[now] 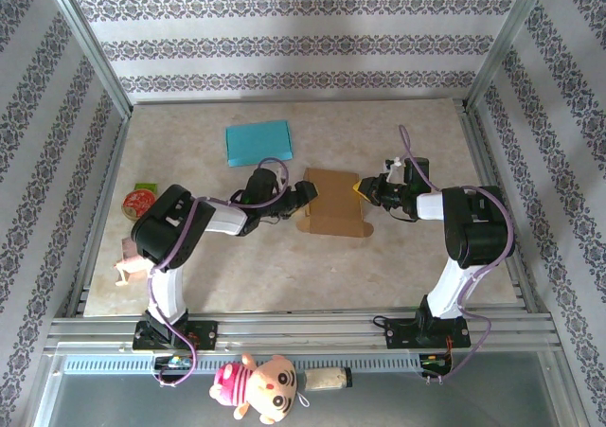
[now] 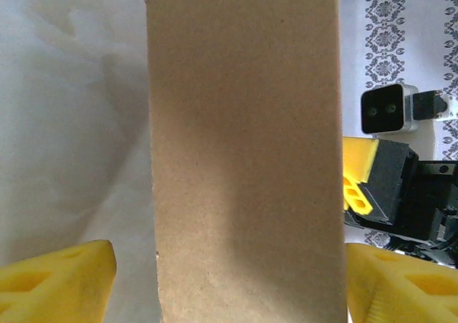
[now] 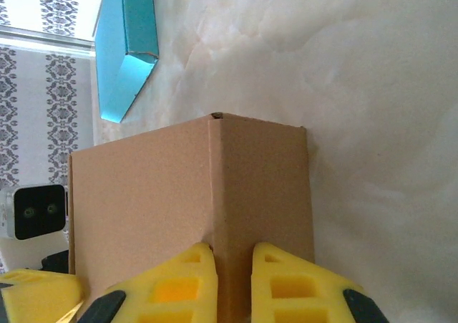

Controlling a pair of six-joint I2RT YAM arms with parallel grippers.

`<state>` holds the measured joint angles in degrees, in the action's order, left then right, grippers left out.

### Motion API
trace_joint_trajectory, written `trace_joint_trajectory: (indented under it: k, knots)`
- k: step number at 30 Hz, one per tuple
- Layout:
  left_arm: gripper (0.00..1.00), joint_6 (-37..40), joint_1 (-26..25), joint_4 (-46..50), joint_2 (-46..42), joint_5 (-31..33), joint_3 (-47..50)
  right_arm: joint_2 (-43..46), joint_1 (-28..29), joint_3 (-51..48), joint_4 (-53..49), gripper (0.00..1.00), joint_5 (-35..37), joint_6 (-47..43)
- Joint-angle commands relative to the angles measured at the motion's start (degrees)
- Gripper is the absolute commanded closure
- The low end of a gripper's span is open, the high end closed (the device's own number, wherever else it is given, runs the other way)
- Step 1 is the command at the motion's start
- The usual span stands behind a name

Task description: Fold the paper box

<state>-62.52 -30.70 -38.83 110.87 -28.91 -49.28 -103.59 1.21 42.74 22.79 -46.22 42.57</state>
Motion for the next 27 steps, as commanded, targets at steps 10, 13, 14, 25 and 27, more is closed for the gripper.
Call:
trace_joint_trajectory:
  k: [10,13,14,25,27]
  knots:
    - [0.34,-10.89,-3.23,-12.83,3.51,4.46,-0.66,0.57,-0.55,-0.72,-3.05,0.87,3.14,0.32]
    - [0.41,-11.08,-3.16,-11.35,1.47,5.89,-0.20,5.65,-0.51,-1.13,-3.73,0.75,3.67,-0.32]
    - [0.43,-11.05,-3.14,-10.49,0.69,6.12,-0.24,7.74,-0.50,-1.25,-4.12,0.68,3.98,-0.57]
    - [0.52,-9.21,-1.52,-4.59,-8.78,9.01,1.66,38.77,10.93,-1.63,-9.66,0.21,23.26,-20.62]
    - [0.52,-8.38,-1.22,-2.56,-11.27,10.11,2.10,44.03,18.79,-3.03,-8.88,0.15,29.35,-35.53]
